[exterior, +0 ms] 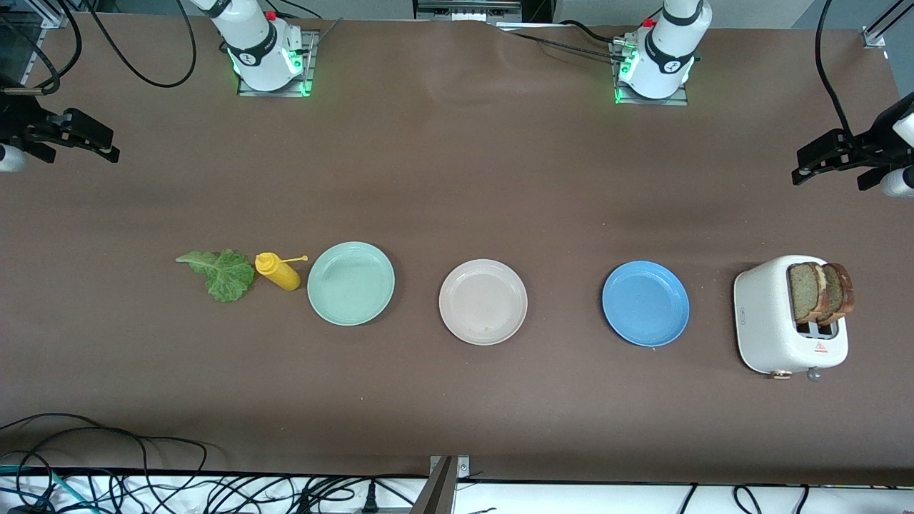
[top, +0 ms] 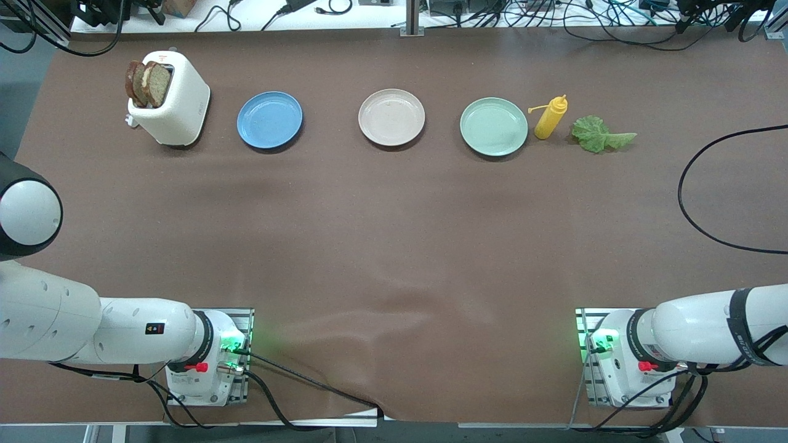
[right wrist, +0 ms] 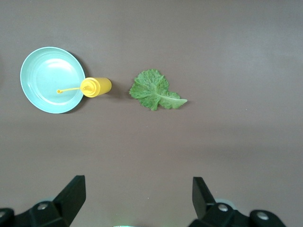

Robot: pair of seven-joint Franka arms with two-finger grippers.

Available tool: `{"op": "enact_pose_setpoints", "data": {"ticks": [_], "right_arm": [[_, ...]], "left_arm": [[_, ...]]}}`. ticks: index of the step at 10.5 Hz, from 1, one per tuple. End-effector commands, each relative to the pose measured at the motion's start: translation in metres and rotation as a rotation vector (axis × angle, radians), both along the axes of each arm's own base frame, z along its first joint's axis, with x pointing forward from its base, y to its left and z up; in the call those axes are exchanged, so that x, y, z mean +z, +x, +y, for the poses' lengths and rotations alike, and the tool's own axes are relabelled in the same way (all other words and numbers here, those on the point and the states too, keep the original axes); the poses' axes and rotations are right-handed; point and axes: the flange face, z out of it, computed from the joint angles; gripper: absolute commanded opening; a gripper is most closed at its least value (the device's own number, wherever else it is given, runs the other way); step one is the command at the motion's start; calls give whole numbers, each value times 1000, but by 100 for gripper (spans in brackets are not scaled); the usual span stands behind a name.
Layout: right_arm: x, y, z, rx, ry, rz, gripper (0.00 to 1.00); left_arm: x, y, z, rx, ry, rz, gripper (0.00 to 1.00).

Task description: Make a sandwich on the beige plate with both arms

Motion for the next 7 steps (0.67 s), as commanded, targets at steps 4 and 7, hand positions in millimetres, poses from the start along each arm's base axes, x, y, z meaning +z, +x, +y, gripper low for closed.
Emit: {"op": "enact_pose_setpoints", "data": {"ticks": [4,7], "right_arm": [[9,-5,1,-10,-1,-1,100],[9,-5,2,-10,1,-1,100]], "left_arm": [[-3,12,6,-9,-16,-13,100],[-28,28,21,17,-15,-9,100]]}}
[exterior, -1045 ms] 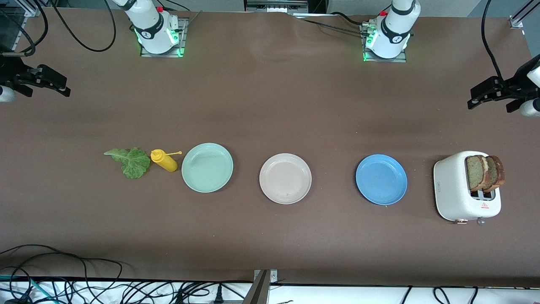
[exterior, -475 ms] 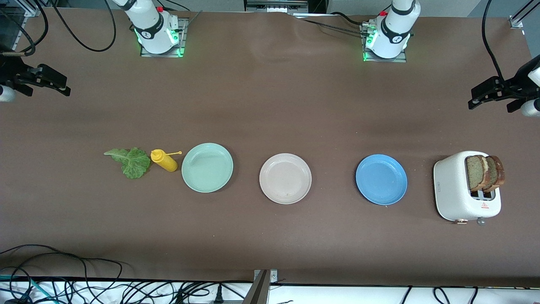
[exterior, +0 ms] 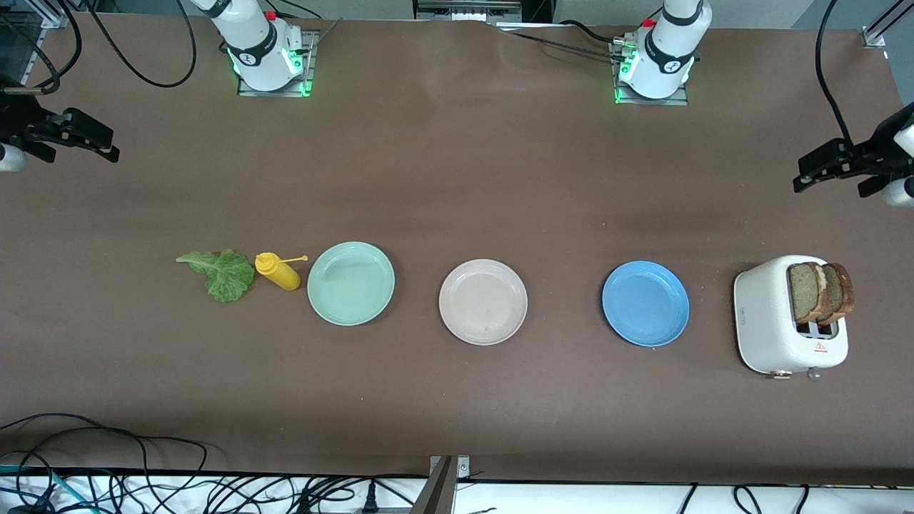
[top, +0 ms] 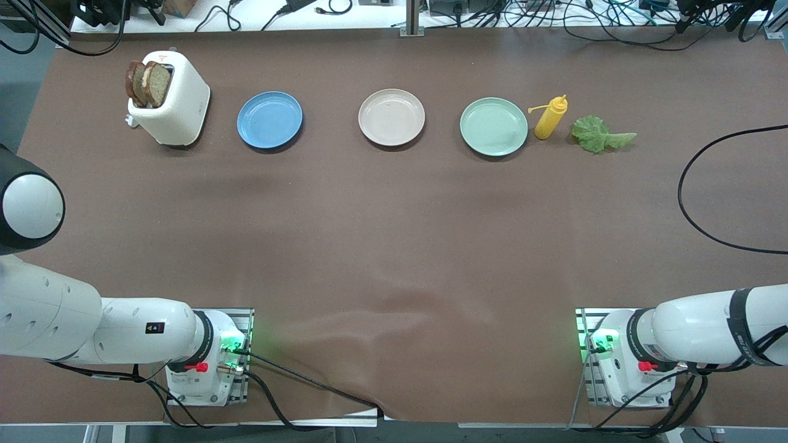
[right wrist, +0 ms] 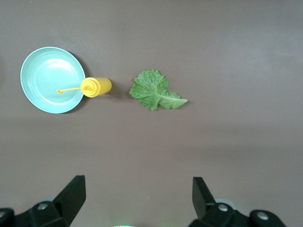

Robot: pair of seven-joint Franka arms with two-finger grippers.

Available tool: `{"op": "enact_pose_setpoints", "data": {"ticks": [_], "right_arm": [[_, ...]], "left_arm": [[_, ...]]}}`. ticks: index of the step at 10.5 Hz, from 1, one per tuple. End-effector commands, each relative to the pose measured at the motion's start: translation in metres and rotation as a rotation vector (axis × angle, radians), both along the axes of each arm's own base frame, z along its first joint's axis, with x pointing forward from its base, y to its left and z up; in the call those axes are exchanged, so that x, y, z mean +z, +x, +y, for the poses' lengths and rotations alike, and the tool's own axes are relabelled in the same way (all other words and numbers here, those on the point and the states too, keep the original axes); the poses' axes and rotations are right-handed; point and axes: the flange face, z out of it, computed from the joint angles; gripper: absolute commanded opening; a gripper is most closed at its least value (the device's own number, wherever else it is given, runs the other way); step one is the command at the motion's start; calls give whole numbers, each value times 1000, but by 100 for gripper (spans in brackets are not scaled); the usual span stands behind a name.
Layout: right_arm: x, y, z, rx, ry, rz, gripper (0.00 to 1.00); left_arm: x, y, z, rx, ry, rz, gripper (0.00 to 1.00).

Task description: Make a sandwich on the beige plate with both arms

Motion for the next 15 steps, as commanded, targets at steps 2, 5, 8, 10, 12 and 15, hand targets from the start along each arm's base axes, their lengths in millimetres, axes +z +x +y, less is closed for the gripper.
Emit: {"op": "enact_pose_setpoints", "data": {"ticks": [2,5,8,10,12,15], "right_arm": [[8,-4,1,-10,1,0,100],[8,-4,1,-12,1,0,100],[8,-4,1,-10,1,0,100],[7,-4,2,-10,1,2,100],[8,-4,1,-12,1,0,100],[8,-4,1,-13,1,0,100]], "left_arm": [[-33,29,32,2,-13,-9,100],[-75,52,63,27,-14,-8,100],[-120,71,82,39,-15,7,100],[-145,80,94,-16,25,16,100],[-158,89,98,-23,23,24,100],[-173,94,110,-51,20,22,100]]}}
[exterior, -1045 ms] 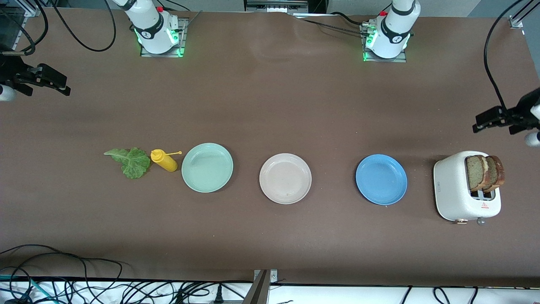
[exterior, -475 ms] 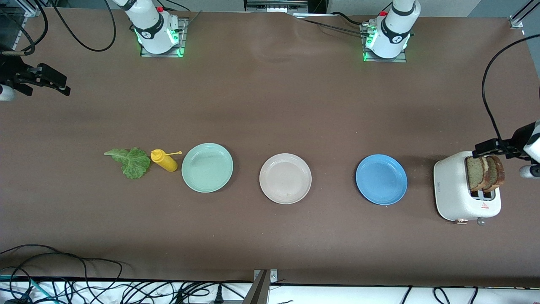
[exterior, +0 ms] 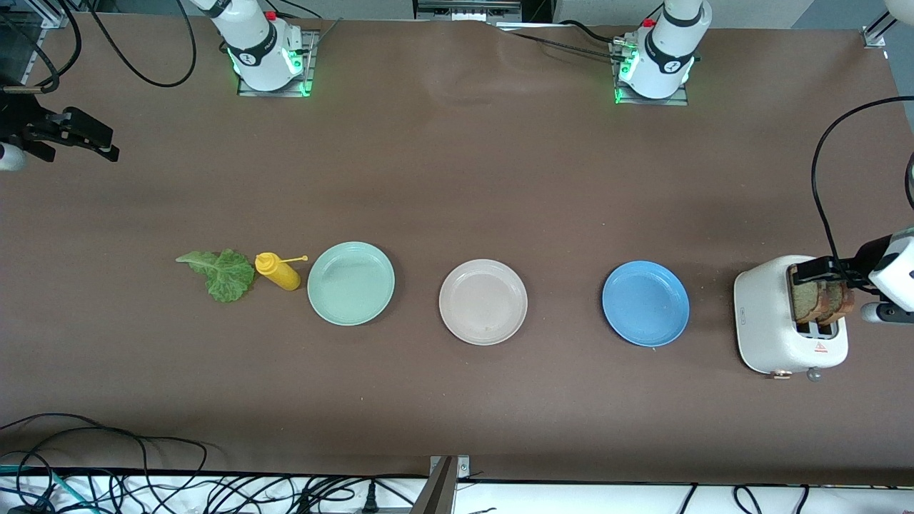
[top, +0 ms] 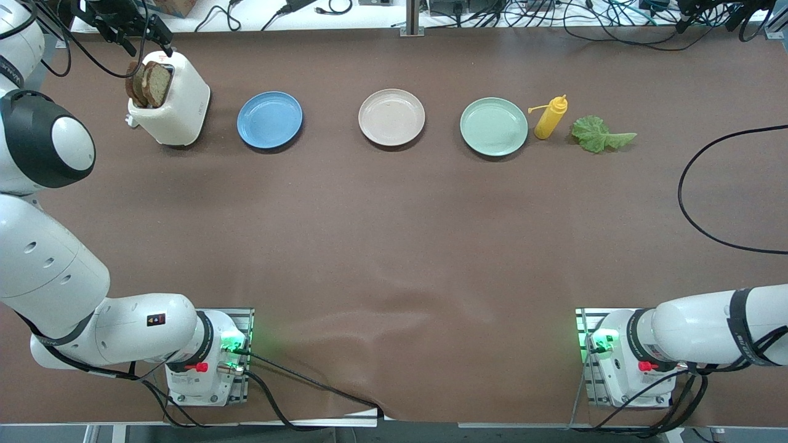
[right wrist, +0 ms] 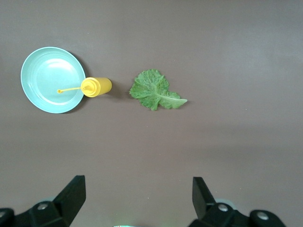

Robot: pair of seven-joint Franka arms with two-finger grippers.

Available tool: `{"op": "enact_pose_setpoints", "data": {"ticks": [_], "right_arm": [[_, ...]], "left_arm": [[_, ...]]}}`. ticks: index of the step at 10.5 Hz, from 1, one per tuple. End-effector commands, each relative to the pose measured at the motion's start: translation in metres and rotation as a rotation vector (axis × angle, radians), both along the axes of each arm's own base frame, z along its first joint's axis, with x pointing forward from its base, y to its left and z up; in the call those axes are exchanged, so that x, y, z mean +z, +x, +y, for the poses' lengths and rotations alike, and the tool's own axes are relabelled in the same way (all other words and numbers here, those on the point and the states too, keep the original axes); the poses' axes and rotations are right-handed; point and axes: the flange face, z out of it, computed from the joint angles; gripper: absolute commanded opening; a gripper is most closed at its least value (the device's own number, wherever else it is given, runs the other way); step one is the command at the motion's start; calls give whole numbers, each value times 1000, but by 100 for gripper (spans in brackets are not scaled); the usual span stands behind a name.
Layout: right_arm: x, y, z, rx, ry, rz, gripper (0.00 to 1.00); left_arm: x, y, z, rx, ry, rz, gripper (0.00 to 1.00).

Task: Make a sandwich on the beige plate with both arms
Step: 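Move the left gripper over the toaster toward the bread slices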

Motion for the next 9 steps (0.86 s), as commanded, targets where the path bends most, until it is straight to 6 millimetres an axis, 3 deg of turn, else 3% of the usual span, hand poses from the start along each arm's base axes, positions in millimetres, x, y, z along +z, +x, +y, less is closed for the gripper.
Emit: {"op": "enact_pose_setpoints", "data": {"ticks": [1,9], "right_arm": [[7,-4,1,-12,1,1,100],[7,-4,1,-13,1,1,100]], "left_arm": [[-4,7,15,-48,12,-7,100],[-14,11,23,-23,10,-27,100]]}}
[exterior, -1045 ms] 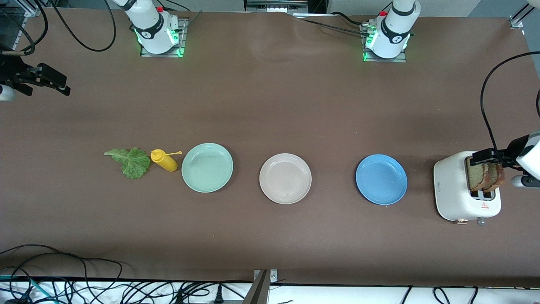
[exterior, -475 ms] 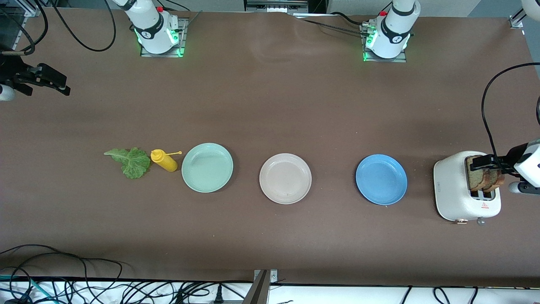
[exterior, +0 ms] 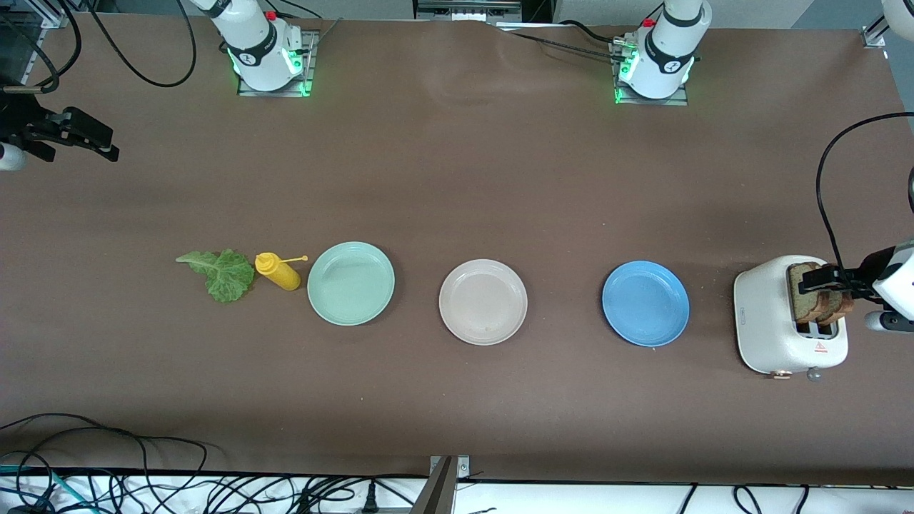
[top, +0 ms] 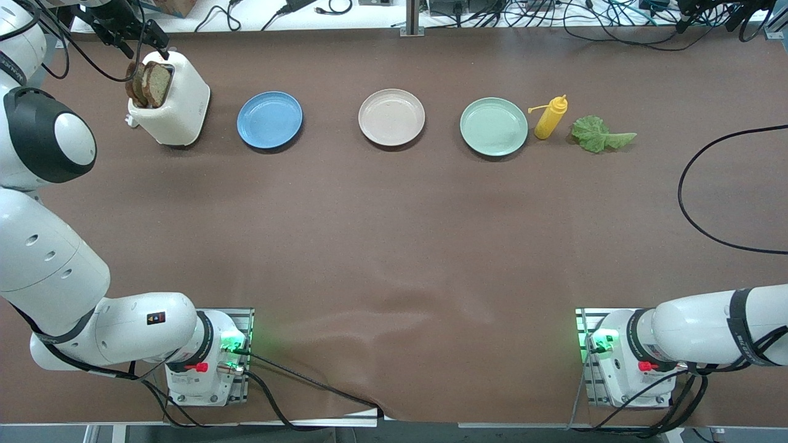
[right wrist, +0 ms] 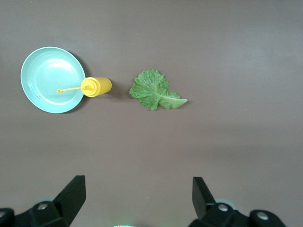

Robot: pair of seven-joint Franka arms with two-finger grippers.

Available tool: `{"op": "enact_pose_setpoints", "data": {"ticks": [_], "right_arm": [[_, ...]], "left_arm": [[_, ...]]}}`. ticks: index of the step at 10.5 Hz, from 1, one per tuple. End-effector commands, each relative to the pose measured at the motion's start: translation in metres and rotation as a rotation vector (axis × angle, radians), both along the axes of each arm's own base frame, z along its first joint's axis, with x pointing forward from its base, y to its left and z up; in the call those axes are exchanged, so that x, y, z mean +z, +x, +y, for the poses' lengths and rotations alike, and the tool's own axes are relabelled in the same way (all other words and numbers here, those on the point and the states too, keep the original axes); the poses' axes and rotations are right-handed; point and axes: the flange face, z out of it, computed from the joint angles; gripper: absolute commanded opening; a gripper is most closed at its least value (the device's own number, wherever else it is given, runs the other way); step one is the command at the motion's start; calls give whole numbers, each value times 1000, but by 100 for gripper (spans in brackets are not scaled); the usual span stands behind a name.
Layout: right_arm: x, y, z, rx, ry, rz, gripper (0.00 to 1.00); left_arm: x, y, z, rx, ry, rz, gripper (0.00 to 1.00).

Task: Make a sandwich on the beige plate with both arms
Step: 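Move the left gripper over the toaster toward the bread slices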

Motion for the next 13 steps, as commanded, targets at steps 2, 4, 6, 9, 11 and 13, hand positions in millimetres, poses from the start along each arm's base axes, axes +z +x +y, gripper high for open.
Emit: {"op": "enact_pose_setpoints", "data": {"ticks": [2,4,6,9,11,13], "right_arm": [[7,-4,1,-13,1,2,100],[7,-4,1,-13,1,2,100],[7,-4,0,-14,1,2,100],[6,-4,0,-14,1,3,100],[7,-4,0,-14,1,2,100],[7,-4,-1,-16,1,2,100]], "left_arm": [[-1,6,4,-9,6,-8,100],[-5,8,3,-2,-6,-35,100],[-6,8,4,1,-6,-34,100],[-8,8,3,4,-7,-31,100],[-11,7,2,11,-11,-28,100],[-14,7,0,17,-10,-28,100]]}}
